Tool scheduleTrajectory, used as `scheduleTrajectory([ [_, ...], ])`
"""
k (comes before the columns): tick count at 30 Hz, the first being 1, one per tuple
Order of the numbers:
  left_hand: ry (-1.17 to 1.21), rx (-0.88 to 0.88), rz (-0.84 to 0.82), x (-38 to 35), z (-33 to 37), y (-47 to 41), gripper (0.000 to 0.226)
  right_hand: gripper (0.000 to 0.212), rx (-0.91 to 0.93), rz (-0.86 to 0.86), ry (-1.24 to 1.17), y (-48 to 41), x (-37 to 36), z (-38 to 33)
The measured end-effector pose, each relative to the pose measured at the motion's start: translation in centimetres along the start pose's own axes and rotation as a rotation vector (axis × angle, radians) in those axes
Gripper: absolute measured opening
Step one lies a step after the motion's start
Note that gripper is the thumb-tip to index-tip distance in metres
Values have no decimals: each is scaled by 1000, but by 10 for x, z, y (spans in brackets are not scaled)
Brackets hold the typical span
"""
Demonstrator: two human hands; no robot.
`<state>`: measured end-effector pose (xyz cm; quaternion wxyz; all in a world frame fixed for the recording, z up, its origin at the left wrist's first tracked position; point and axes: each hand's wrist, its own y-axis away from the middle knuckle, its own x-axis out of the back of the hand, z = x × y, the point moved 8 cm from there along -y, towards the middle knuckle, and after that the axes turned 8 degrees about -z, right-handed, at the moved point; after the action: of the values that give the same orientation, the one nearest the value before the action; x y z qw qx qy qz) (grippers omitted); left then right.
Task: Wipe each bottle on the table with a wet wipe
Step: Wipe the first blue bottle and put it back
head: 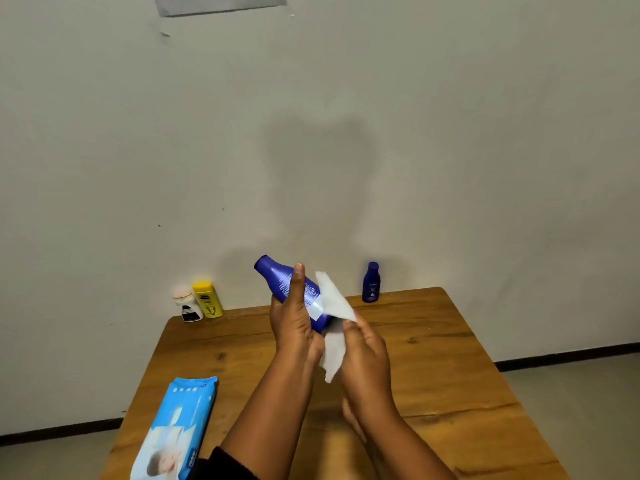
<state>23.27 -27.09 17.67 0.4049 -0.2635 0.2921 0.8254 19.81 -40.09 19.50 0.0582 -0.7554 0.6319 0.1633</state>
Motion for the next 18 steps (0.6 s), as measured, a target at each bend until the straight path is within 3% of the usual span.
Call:
scheduleTrajectory([
  [3, -92, -80, -6, -4, 2, 2, 36, 14, -235, 97, -325, -3, 11, 14],
  [9, -253, -136, -6, -6, 6, 0, 37, 9, -341, 65, -333, -2, 22, 27],
  [13, -290, -121, 28, 6, 13, -6, 49, 14, -338, 78, -173, -8, 46, 32],
  [15, -276, -48, 9, 12, 8, -8, 43, 17, -294, 78, 21, -16, 59, 34],
  [18, -314, 63, -15, 19, -3, -6, 33, 44, -262, -2, 311, -32, 66, 42],
])
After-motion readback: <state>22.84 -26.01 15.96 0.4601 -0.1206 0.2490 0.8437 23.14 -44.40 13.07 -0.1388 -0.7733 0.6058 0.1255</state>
